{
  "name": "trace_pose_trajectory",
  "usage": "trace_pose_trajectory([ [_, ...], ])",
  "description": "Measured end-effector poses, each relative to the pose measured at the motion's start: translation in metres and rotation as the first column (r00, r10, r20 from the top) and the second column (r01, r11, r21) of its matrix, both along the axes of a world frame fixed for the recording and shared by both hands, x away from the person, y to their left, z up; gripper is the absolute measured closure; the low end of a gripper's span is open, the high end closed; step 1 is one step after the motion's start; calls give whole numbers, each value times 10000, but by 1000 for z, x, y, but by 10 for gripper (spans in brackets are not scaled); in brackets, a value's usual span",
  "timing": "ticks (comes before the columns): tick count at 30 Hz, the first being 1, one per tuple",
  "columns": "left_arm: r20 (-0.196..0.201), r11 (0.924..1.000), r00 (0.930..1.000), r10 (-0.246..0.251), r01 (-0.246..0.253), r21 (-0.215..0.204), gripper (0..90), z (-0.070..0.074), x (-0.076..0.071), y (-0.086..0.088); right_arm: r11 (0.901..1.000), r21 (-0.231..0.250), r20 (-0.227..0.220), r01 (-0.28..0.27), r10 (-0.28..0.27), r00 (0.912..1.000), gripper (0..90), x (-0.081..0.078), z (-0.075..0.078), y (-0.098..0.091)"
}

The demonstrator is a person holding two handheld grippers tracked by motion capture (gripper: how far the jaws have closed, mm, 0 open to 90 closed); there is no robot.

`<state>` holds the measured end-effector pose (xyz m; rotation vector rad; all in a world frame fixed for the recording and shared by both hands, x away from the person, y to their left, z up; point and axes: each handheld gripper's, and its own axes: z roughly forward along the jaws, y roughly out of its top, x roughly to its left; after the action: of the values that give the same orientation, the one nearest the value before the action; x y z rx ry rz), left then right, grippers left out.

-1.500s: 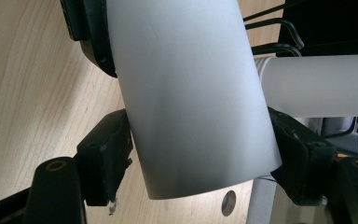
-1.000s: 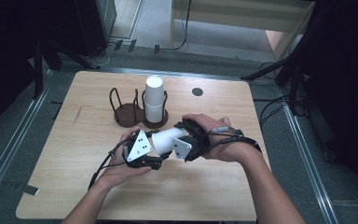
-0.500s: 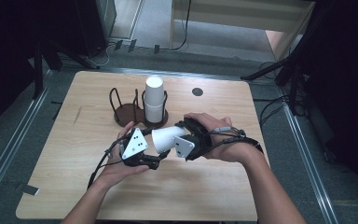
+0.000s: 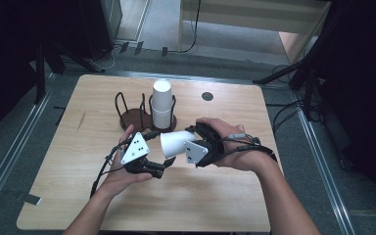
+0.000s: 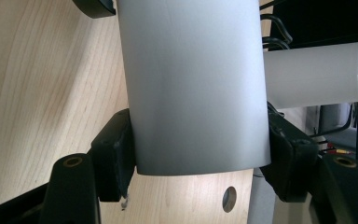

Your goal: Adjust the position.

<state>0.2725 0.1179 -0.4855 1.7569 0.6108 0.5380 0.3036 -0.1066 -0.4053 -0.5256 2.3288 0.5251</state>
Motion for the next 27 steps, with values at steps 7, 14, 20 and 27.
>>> trace_pose_trajectory([
  [7, -295, 9971, 9996, -22, -1, -760, 24, 3, 2, 7, 9967, 690, -43, 424, -422, 9991, 348, 2, 0, -6],
  [14, -466, 9910, 9989, 21, -83, -1333, 13, 6, 3, 14, 9774, 1920, -158, 879, -865, 9961, 347, 3, 2, -13],
  [20, -546, 9857, 9985, 14, -106, -1680, 7, 8, 4, 17, 9423, 3071, -411, 1332, -1267, 9911, 348, 3, 1, -18],
  [27, -604, 9839, 9982, 37, -144, -1779, 6, 9, 4, 19, 8961, 4044, -939, 1831, -1585, 9829, 348, 1, -7, -19],
])
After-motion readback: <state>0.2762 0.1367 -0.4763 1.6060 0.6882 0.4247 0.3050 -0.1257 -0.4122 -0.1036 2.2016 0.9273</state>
